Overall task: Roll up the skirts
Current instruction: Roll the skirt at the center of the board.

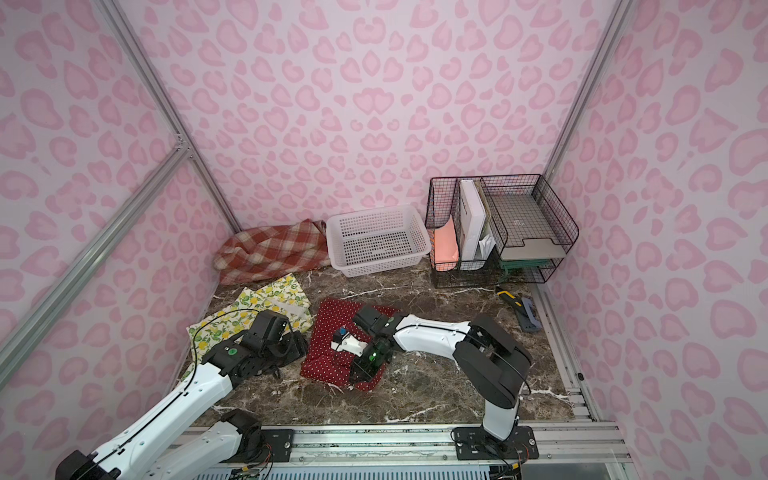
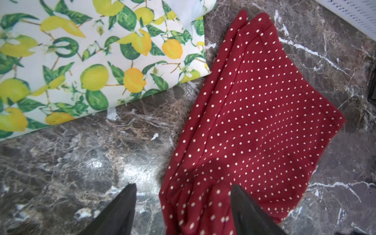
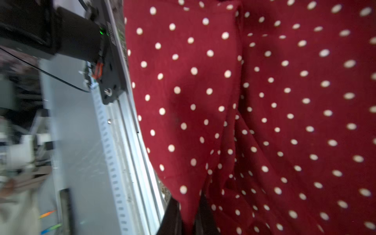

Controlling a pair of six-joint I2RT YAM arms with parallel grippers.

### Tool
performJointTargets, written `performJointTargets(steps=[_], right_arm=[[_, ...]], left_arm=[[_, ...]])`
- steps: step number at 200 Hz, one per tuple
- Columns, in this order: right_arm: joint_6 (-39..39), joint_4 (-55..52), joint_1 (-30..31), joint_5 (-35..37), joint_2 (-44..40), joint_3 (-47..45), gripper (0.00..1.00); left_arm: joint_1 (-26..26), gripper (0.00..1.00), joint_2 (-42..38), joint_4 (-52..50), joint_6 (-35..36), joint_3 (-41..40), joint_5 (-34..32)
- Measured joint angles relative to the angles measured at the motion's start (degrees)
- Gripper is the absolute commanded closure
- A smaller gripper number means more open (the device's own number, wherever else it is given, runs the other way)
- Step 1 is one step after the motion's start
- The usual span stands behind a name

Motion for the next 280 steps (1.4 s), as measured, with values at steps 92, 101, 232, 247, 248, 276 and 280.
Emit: performJointTargets(steps=[92,101,232,247,248,276,280], right_arm=[[1.7,2.0,-13.4,-20.2,16.8,7.6,0.93],[1.6,2.0,-13.6,-20.7,18.2,8.1,0.92],[-0.3,-0.2,-14.3,-25.0,22.8,9.4,0.89],[-0.4,-0.3,-14.3,-25.1,22.8,9.4,0.89],[-0.4,-0.3,-14.3,-25.1,22.8,9.4,0.89],[-0.5,-0.5,-14.3,-25.3,22.9,9.6,0.87],[-0.5,-0.6,-14.3,-25.3,22.9,9.6,0.86]], left_arm=[[-1.1,0.25,-0.5,1.9,-0.5,-1.7,4.0],[-1.6,0.24,-0.6,2.7,-1.3,-2.5,4.2],[-11.2,0.17,13.3,18.5,-15.3,-8.4,-6.2],[-11.2,0.17,15.6,20.8,-16.5,-9.0,-8.2],[-11.2,0.17,15.8,20.9,-16.5,-9.0,-8.3],[-11.5,0.28,21.2,24.8,-16.7,-7.9,-12.8],[-11.5,0.33,21.9,25.1,-16.7,-7.6,-13.4]])
